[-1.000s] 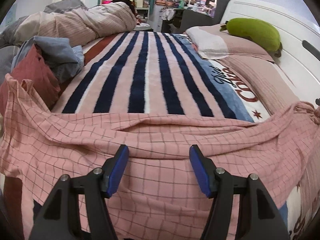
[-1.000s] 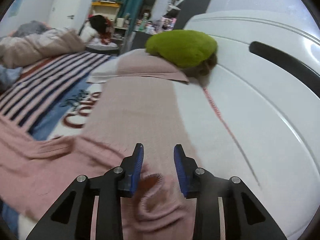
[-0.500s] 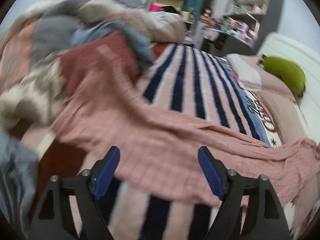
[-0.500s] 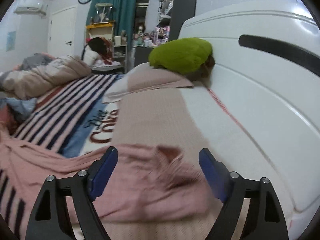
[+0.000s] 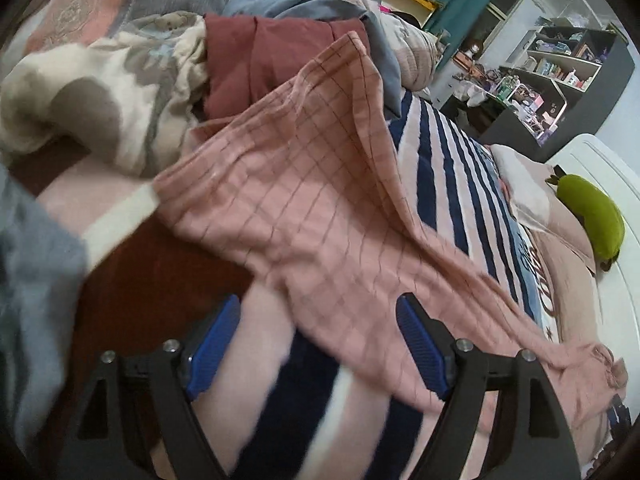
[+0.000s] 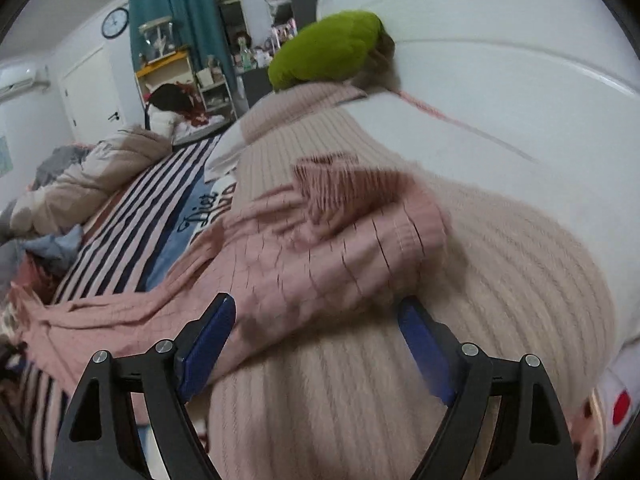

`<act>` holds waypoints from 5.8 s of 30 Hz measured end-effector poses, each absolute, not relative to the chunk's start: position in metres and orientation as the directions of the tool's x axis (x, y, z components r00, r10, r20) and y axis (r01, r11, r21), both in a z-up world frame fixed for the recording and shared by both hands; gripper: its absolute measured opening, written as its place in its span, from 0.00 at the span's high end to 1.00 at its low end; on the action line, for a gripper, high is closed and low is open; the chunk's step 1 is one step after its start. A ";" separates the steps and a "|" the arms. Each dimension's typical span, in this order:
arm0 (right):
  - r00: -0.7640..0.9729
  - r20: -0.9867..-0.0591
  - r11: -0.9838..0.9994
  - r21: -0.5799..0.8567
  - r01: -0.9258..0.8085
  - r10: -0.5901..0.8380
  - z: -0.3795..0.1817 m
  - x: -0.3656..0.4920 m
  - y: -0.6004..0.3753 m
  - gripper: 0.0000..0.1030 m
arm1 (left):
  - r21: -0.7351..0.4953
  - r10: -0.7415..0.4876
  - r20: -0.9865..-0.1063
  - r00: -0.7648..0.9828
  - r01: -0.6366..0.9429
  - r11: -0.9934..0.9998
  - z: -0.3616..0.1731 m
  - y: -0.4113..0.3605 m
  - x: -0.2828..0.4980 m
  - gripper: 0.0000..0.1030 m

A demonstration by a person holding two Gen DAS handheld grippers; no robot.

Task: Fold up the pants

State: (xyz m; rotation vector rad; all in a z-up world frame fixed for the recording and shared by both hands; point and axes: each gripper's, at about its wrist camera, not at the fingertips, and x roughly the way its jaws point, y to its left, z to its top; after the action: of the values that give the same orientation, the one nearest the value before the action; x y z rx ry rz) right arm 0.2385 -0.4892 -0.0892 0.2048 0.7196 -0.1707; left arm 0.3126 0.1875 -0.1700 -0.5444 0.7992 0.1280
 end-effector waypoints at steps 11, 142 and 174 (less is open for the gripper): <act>0.716 -0.685 0.938 0.144 0.316 -0.136 -0.105 0.290 -0.497 0.73 | -0.379 -0.020 -0.706 0.708 -0.355 0.855 -0.179 0.201 0.376 0.65; 0.682 -0.617 0.912 0.360 -0.199 0.392 -0.073 0.104 -0.281 0.35 | -0.542 -0.240 -0.663 0.709 -0.233 0.808 -0.166 0.216 0.071 0.30; 0.686 -0.613 0.900 0.410 -0.146 0.391 -0.080 0.106 -0.279 0.35 | -0.591 -0.178 -0.481 0.858 -0.167 0.789 -0.132 0.239 0.141 0.98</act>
State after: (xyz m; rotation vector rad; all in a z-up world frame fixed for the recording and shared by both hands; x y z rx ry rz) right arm 0.1055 -0.2786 -0.0799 0.3443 0.7586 0.3075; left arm 0.1411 0.2391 -0.1323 -0.6702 0.5490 -0.0060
